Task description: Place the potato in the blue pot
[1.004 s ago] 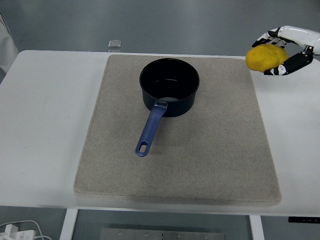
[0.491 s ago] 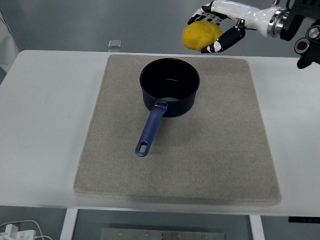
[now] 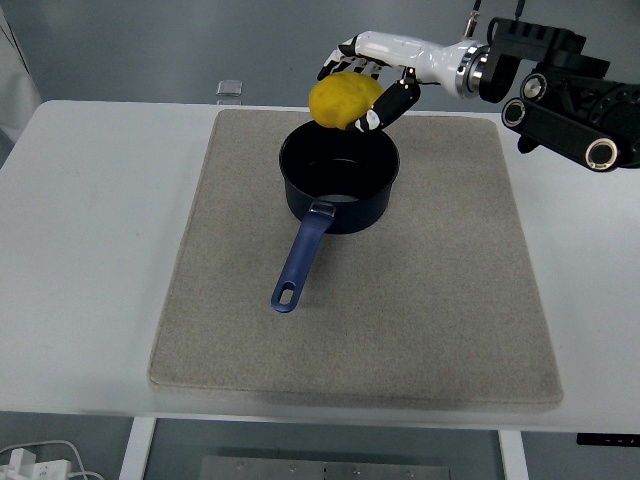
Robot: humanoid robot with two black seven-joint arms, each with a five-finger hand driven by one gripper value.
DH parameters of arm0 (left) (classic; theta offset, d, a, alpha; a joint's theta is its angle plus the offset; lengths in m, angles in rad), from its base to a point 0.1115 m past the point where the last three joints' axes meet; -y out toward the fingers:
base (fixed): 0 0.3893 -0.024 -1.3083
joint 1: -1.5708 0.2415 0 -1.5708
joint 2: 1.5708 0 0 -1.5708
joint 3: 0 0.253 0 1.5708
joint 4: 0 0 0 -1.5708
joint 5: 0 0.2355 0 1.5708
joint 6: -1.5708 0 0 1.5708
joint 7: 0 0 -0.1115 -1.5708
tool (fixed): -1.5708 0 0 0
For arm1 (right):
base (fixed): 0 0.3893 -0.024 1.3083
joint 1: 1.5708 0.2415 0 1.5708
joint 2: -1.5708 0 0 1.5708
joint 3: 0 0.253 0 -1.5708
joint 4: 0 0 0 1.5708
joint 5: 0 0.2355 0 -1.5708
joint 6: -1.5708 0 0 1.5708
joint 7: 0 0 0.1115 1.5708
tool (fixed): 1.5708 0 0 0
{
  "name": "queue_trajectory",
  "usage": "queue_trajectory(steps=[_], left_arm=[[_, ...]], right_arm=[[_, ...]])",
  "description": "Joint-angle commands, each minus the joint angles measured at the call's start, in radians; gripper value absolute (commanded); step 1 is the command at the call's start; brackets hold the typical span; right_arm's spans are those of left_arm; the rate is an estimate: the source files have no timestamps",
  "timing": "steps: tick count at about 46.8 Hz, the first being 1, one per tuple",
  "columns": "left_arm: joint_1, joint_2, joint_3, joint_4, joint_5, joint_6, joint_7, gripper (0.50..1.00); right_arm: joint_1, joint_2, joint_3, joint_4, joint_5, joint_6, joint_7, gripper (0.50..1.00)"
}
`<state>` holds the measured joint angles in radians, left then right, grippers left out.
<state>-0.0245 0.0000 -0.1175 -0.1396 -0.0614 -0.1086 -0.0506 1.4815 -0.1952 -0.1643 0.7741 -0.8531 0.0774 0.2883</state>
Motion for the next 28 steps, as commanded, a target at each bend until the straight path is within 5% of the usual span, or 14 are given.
queue_trajectory(steps=[1,24,26,28], left_arm=[[0.0,0.0,-0.001,0.0,0.0,0.0,0.0,1.0],[0.0,0.0,-0.001,0.0,0.0,0.0,0.0,1.0],[0.0,0.0,0.001,0.0,0.0,0.001,0.0,1.0],[0.0,0.0,-0.001,0.0,0.0,0.0,0.0,1.0]], right_arm=[[-0.032,0.045,-0.001,-0.039,-0.001,-0.001,0.0,0.5],[-0.109,0.103,0.005,-0.108,-0.003,-0.005,0.002,0.5],[-0.109,0.109,0.008,-0.113,-0.001,-0.011,0.002,0.691],[-0.107,0.112,0.002,-0.113,-0.001,-0.013,0.002,0.963]])
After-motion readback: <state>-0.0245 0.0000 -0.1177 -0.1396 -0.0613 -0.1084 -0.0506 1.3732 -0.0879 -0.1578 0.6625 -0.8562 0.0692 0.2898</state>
